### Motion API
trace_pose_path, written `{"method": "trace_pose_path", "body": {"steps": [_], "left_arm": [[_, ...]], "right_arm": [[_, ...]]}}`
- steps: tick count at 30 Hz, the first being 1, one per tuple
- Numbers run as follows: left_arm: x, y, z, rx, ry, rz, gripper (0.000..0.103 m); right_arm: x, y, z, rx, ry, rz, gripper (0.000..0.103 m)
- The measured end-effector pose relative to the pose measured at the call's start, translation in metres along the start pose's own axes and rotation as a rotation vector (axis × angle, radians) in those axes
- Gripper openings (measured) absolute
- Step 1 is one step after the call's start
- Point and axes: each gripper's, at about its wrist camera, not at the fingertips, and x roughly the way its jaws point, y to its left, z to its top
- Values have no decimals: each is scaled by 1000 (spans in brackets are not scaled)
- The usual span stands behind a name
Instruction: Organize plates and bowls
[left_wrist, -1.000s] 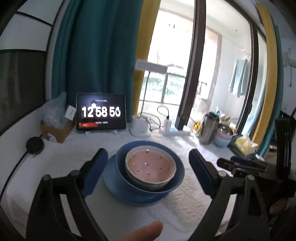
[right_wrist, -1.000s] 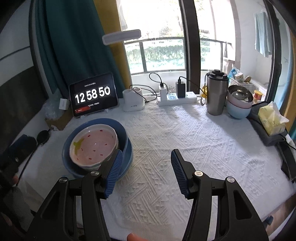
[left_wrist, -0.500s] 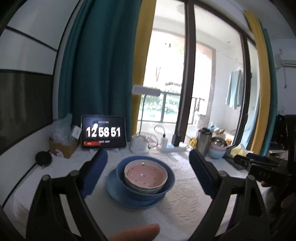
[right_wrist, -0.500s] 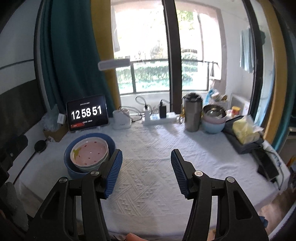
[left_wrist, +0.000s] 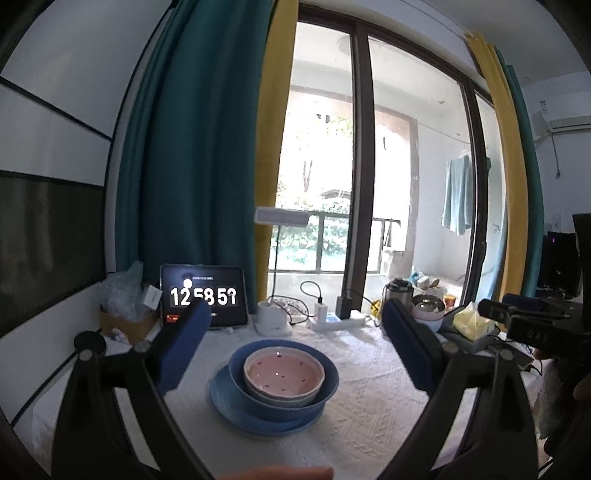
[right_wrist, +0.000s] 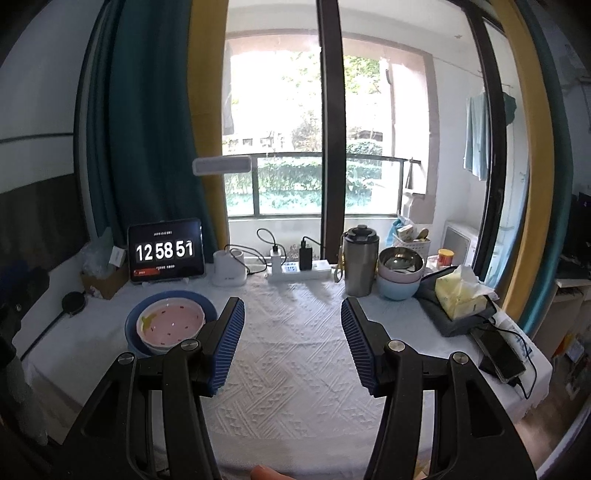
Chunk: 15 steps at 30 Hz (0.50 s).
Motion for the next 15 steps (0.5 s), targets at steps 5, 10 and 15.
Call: {"method": "trace_pose_path", "body": {"steps": [5, 10, 15], "left_arm": [[2, -1, 3, 6, -3, 11, 95], [3, -2, 4, 7, -2, 8, 95], [3, -1, 4, 5, 2, 8, 95]], "right_arm": [[-7, -6, 4, 3, -35, -24, 58], [-10, -13, 7, 14, -53, -40, 58], [-9, -14, 8, 13, -53, -46, 58]]}}
